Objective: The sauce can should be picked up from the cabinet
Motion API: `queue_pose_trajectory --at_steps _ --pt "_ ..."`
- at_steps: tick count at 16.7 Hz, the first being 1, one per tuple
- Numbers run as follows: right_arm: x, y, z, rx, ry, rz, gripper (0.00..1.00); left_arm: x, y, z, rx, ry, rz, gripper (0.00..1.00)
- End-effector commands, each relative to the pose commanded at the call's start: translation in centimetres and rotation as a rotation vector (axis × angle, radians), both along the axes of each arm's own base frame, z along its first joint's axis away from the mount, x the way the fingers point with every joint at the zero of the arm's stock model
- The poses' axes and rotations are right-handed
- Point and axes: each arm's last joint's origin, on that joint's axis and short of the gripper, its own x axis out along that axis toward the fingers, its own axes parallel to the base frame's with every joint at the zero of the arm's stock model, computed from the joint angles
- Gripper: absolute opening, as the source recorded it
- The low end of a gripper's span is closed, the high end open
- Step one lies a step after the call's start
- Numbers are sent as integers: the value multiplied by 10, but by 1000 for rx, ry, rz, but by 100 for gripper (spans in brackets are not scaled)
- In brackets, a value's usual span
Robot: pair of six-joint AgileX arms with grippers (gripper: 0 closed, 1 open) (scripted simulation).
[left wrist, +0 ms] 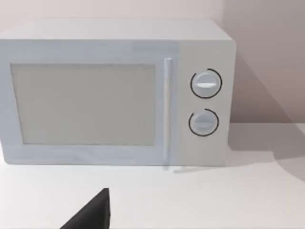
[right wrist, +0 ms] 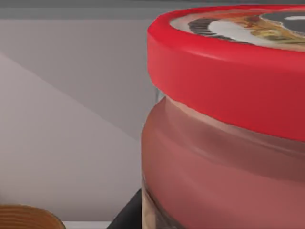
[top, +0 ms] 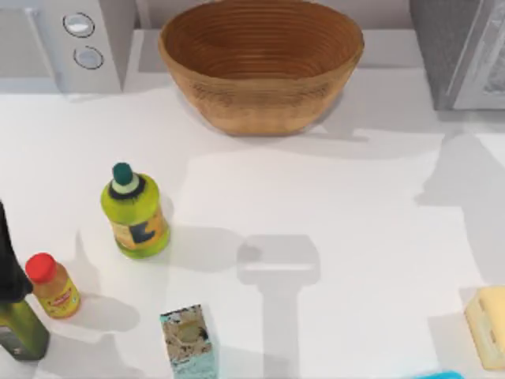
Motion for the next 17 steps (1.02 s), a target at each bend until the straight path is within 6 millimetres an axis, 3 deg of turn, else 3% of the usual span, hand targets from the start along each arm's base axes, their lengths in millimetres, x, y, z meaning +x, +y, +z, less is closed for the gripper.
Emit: queue_pose_trajectory --at_steps 7,10,13,17 --pt "-12 -22 -164 5 12 24 0 0 0 0 0 0 0 100" --pt "-12 -28 -218 5 5 26 0 0 0 0 0 0 0 100" --pt "-11 -33 -247 1 -12 12 0 0 0 0 0 0 0 100" --pt "-10 -34 -253 -1 -19 4 0 0 0 0 0 0 0 100"
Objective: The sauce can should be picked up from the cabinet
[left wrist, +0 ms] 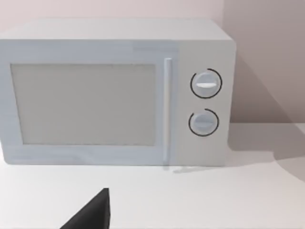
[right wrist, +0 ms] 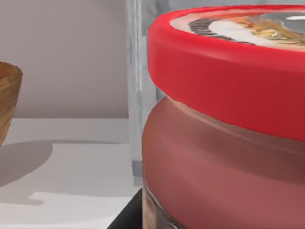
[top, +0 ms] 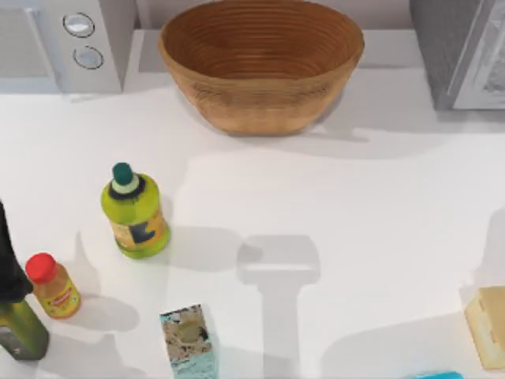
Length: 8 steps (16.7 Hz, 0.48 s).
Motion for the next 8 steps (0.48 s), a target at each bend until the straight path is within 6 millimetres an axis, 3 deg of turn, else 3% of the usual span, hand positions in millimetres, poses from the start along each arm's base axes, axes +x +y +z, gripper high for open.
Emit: queue_pose_trajectory --at_steps 4,8 --pt "1 1 0 1 7 12 0 0 0 0 0 0 0 100" --pt "8 13 8 -4 9 130 0 0 0 0 0 0 0 100"
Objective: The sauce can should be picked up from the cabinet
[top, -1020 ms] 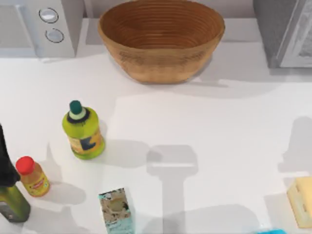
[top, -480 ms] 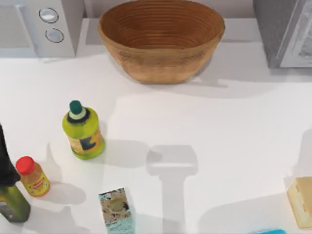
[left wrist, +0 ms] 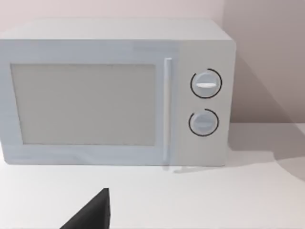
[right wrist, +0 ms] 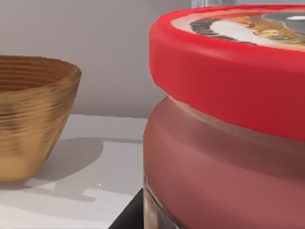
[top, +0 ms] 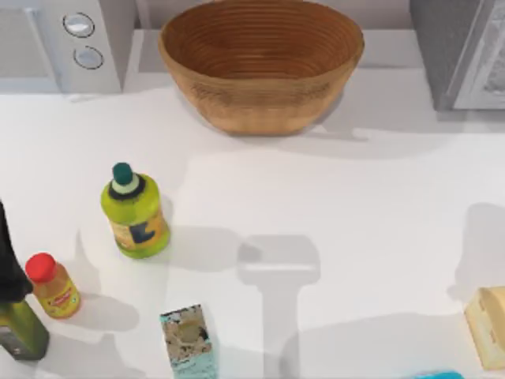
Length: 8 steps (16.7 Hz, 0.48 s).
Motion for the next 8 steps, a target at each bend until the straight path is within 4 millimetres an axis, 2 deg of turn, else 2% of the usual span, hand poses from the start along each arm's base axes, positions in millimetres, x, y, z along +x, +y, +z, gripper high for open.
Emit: queue_pose_trajectory --at_steps 4,8 --pt "15 24 9 -5 4 187 0 0 0 0 0 0 0 100" --pt "35 62 19 -4 -28 386 0 0 0 0 0 0 0 100"
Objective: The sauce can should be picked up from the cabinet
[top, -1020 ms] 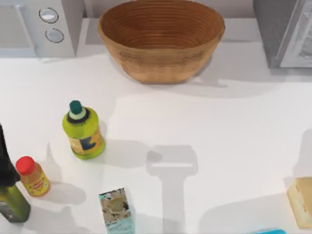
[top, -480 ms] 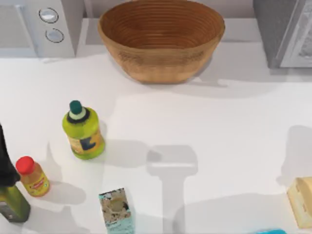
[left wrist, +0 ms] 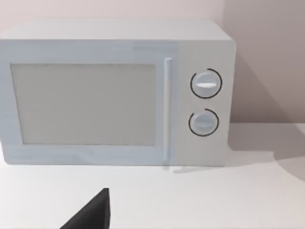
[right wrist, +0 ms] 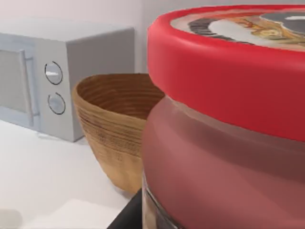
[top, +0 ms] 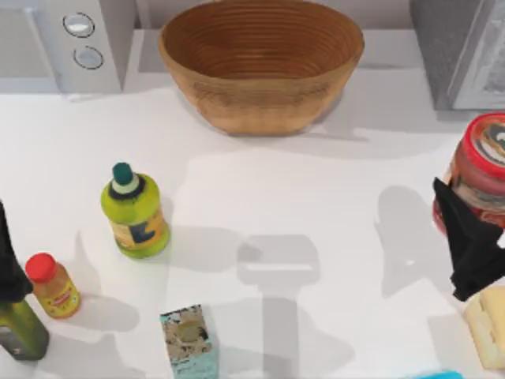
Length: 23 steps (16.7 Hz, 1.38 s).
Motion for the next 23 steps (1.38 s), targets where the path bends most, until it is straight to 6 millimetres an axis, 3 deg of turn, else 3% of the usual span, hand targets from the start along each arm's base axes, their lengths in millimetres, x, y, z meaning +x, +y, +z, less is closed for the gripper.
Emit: queue_pose_trajectory --at_steps 5,10,16,23 --pt "26 57 -7 20 -44 177 0 0 0 0 0 0 0 100" --pt "42 98 -51 18 -25 243 0 0 0 0 0 0 0 100" --pt "43 113 -99 2 18 249 0 0 0 0 0 0 0 100" --pt "43 113 -104 0 27 245 0 0 0 0 0 0 0 100"
